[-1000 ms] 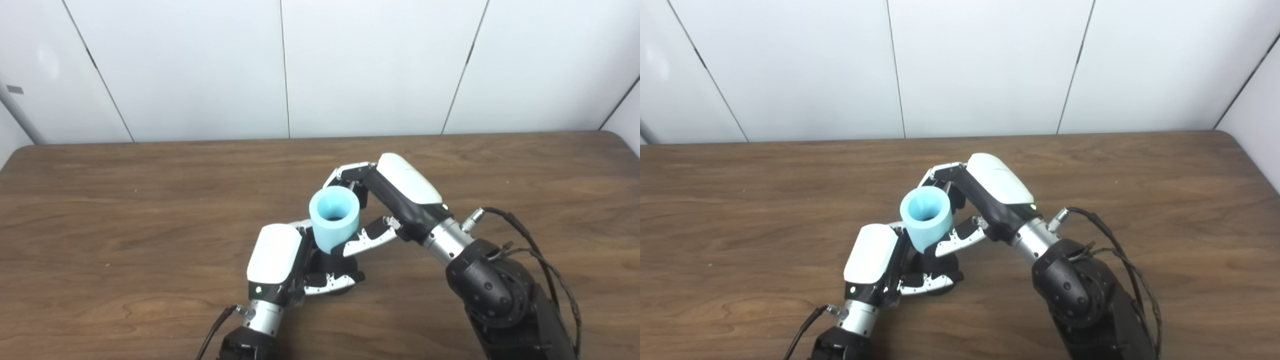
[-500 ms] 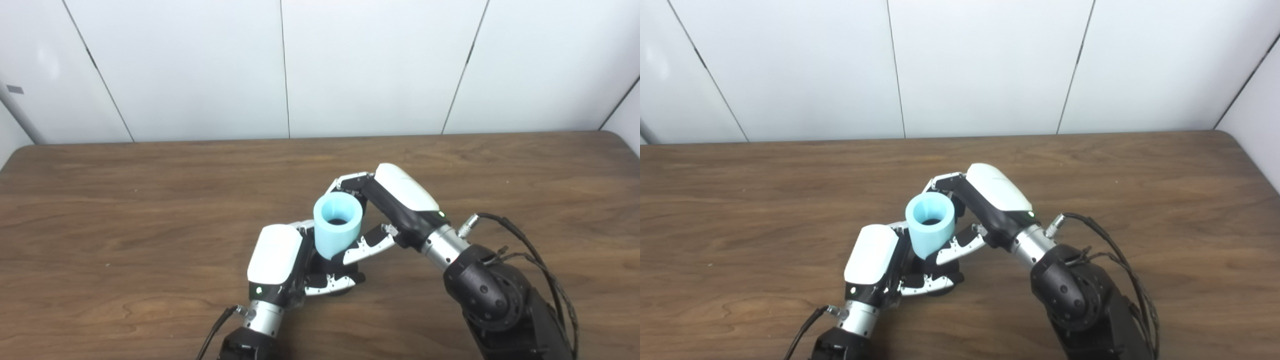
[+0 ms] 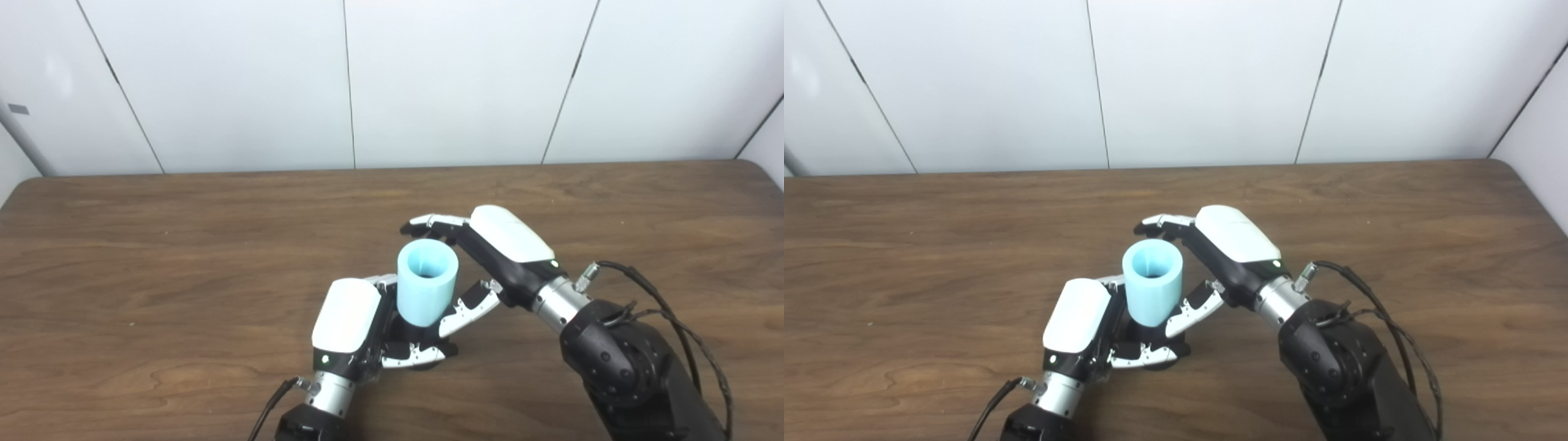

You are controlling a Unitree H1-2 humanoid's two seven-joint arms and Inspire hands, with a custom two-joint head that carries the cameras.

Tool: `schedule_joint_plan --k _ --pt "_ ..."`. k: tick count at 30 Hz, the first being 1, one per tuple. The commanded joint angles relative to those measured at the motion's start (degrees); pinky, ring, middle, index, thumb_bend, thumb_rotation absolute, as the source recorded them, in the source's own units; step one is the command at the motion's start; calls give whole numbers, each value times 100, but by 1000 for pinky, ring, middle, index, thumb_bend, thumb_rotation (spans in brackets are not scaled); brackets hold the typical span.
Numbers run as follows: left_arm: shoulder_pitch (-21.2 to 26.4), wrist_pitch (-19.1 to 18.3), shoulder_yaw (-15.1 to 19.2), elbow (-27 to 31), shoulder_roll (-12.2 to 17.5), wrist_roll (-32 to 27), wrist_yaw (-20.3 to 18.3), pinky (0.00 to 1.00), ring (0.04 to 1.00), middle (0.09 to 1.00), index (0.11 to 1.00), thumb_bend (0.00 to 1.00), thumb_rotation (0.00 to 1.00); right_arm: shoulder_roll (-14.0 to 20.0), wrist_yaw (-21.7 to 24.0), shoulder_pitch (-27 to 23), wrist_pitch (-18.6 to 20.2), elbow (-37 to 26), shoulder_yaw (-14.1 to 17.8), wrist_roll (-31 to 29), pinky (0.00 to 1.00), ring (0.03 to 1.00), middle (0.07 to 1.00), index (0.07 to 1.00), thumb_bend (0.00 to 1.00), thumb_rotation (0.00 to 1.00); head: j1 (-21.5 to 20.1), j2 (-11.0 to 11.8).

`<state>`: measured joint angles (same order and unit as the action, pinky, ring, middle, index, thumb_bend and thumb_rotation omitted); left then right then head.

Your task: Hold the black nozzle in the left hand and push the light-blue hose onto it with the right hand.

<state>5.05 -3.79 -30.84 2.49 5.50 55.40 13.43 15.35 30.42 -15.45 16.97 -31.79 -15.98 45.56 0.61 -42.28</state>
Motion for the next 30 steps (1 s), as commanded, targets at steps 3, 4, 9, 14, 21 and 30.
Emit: schedule_joint_plan --k 3,4,9,14,21,30 --pt "-209 -85 -90 -223 74 79 -335 367 471 470 487 478 0 58 95 -314 63 -406 190 182 798 871 864 857 1000 383 12 -8" --pt "-208 -87 -88 -223 76 78 -338 368 475 473 486 478 0 65 149 -332 85 -462 227 175 798 880 880 869 1000 401 12 -8" --pt "-199 -69 -88 -234 86 67 -340 371 471 464 488 479 0 136 484 -367 229 -760 406 90 845 933 936 921 1000 442 4 -9" --pt "-187 -65 -72 -230 89 38 -357 367 468 460 490 478 0 339 899 -365 364 -1124 594 -42 894 965 948 946 1000 503 20 -12" --pt "-170 -29 -58 -249 96 16 -329 373 471 461 488 479 0 675 1305 -298 564 -1709 869 -348 907 965 944 950 1000 514 9 -14" --pt "-145 -61 -51 -246 92 47 -355 372 476 459 487 478 0 666 1164 155 197 -2185 869 -457 972 983 965 947 798 714 42 -14"
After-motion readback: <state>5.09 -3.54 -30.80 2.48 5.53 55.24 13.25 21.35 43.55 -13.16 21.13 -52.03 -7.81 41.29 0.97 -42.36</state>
